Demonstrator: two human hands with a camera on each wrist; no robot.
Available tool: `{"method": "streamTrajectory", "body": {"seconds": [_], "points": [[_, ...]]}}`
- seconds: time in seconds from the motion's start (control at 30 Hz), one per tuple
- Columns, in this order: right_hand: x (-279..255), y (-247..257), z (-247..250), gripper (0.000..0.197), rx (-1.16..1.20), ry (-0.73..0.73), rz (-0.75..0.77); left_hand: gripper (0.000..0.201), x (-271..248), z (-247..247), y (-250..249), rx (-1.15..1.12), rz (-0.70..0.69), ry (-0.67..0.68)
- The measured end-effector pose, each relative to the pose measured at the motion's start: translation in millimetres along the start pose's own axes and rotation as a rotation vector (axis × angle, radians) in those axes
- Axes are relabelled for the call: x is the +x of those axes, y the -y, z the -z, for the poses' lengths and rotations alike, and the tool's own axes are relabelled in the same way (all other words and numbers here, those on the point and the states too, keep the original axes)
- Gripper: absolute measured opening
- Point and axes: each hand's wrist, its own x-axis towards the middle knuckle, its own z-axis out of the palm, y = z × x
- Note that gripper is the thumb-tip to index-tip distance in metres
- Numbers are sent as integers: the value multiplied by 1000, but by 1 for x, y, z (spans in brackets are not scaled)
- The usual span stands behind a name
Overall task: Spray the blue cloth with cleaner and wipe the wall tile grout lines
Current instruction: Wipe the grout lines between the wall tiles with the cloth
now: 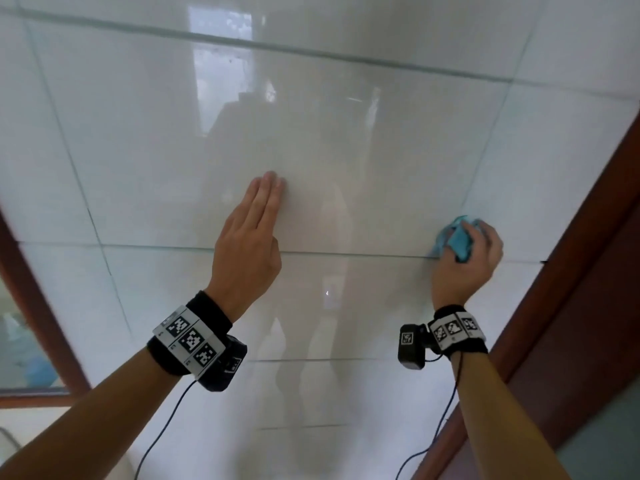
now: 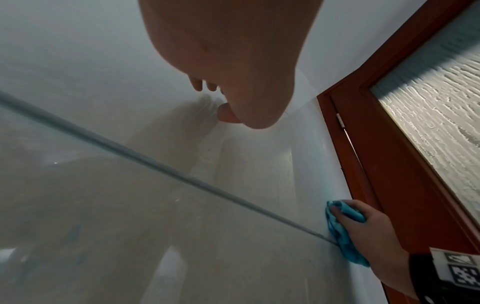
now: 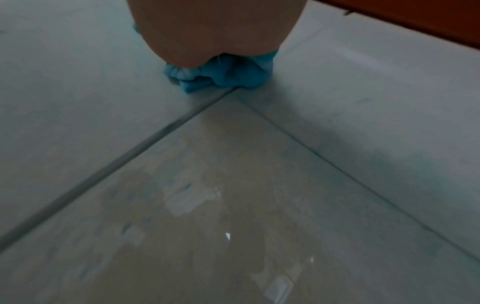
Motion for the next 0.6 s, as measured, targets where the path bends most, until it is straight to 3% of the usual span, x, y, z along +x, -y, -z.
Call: {"method": "streamTrajectory", "body": {"seconds": [0.13, 0.4, 0.47, 0.6], "points": [[-13, -13, 8, 40, 48, -81, -189, 89, -6, -7, -11, 14, 15, 12], [-133, -36, 25, 42, -82, 332, 9, 85, -59, -24, -4, 19, 112, 70], [-124, -51, 29, 35, -50, 225, -63, 85, -78, -28, 4, 23, 146, 115], [-98, -63, 20, 21, 34, -177, -291, 85, -116, -34, 23, 24, 212, 202]]}}
